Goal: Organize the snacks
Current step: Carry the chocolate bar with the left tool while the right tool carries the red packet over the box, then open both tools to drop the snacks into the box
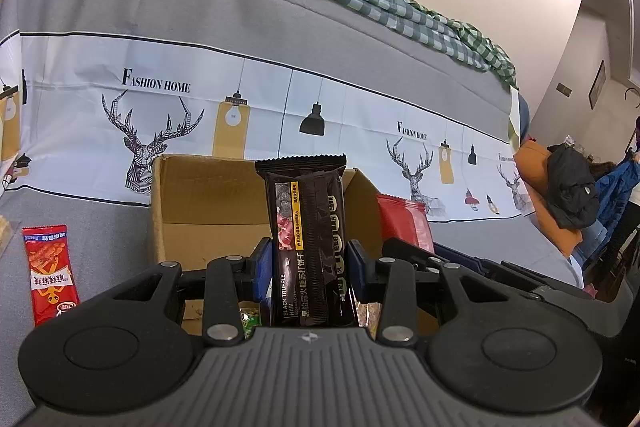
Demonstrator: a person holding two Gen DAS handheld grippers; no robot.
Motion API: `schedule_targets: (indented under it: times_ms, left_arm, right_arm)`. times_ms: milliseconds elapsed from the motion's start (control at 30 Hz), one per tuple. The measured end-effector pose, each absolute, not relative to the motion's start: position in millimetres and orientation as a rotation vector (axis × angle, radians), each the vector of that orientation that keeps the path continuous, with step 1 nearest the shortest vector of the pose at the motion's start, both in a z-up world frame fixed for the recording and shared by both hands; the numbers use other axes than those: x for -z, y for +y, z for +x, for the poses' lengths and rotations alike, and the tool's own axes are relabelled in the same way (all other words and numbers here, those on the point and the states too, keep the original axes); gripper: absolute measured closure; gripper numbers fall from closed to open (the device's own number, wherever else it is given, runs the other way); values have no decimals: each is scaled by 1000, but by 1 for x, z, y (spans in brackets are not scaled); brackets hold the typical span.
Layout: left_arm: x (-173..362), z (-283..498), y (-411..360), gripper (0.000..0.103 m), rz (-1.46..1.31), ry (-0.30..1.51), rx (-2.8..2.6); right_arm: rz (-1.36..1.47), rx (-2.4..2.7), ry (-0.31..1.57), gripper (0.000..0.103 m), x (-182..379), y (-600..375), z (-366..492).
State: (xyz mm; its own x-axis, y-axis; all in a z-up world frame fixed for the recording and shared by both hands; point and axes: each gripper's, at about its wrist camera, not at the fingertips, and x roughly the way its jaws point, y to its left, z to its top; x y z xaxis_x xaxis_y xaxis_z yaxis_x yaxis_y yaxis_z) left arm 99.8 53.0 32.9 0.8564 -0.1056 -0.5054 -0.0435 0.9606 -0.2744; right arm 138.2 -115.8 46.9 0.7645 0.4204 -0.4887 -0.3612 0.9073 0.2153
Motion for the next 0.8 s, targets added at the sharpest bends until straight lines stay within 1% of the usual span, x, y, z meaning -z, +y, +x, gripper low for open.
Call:
schedule_targets:
  times_ms: [533, 633, 667, 700, 800]
  left_arm:
    - [-31, 103, 53, 60, -283, 552, 52]
    - [-31, 104, 51, 59, -280, 556, 71]
    - [-31, 103, 51, 51, -279, 555, 70]
    - [-31, 103, 52, 41, -282, 550, 69]
    - [-32, 102, 54, 40, -289, 537, 50]
  right_arm:
    - [125, -377, 566, 61, -44, -120, 143]
    - [127, -374, 575, 59, -44, -119, 143]
    - [129, -365, 584, 56, -43, -119, 143]
    - [130, -358, 592, 51, -42, -119, 144]
    - [149, -348, 608, 45, -40, -122, 147]
